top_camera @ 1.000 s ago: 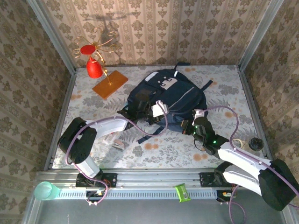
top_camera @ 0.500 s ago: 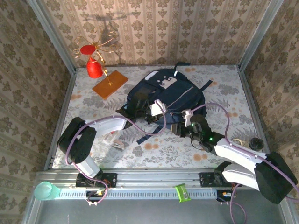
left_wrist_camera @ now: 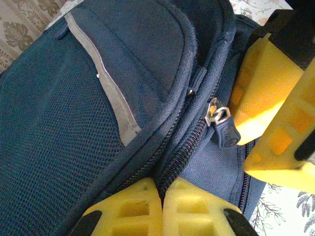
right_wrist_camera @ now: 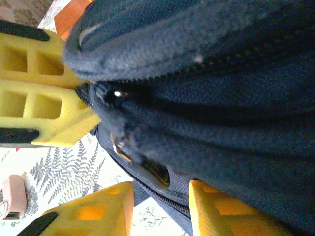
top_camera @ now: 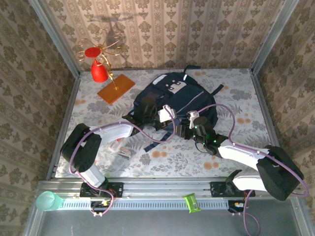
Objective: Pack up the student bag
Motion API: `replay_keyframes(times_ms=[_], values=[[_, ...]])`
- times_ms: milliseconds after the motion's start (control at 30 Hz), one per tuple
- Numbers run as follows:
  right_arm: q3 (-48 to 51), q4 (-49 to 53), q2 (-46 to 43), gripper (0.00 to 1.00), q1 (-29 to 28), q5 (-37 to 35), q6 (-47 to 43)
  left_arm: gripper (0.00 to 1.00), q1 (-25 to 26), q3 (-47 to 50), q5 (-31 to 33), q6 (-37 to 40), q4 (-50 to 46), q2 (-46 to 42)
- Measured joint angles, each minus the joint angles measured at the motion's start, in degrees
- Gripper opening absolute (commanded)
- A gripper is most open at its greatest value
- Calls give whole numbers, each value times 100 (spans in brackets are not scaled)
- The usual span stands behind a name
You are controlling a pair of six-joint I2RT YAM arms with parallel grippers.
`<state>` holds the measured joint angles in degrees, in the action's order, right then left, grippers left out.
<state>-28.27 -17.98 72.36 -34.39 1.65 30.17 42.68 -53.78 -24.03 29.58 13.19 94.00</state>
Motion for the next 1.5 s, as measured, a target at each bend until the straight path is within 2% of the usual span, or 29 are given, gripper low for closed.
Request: replay_keyframes(times_ms=[167, 400, 467, 700, 867, 1300, 1367, 1433, 1500], values=[[-35, -129, 20, 28, -2, -66, 66, 0, 2, 0, 0, -2, 2, 0], [-92, -136, 17, 3, -61, -299, 144, 0, 4, -26, 26, -2, 2, 0], [-92, -85, -44, 0, -87, -343, 129, 0, 9, -26, 44, 0, 2, 0], [-35, 566, -664, 0, -85, -494, 146, 0, 9, -48, 68, 70, -2, 0], [-35, 1248, -1095, 0, 144, -557, 142, 0, 11, -50, 81, 315, -20, 2], [-46, 2293, -1139, 0, 883, -592, -267, 0, 2, -76, 114, 699, -133, 42], [-35, 2319, -1161, 0, 1021, -402, -402, 0, -2, -87, 111, 734, -164, 42], [46, 2205, -1257, 16, 1104, 42, -573, 0, -9, -114, 111, 754, -219, 42], [101, 2100, -1303, 27, 1110, 431, -660, 0, -28, -118, 105, 754, -240, 42]])
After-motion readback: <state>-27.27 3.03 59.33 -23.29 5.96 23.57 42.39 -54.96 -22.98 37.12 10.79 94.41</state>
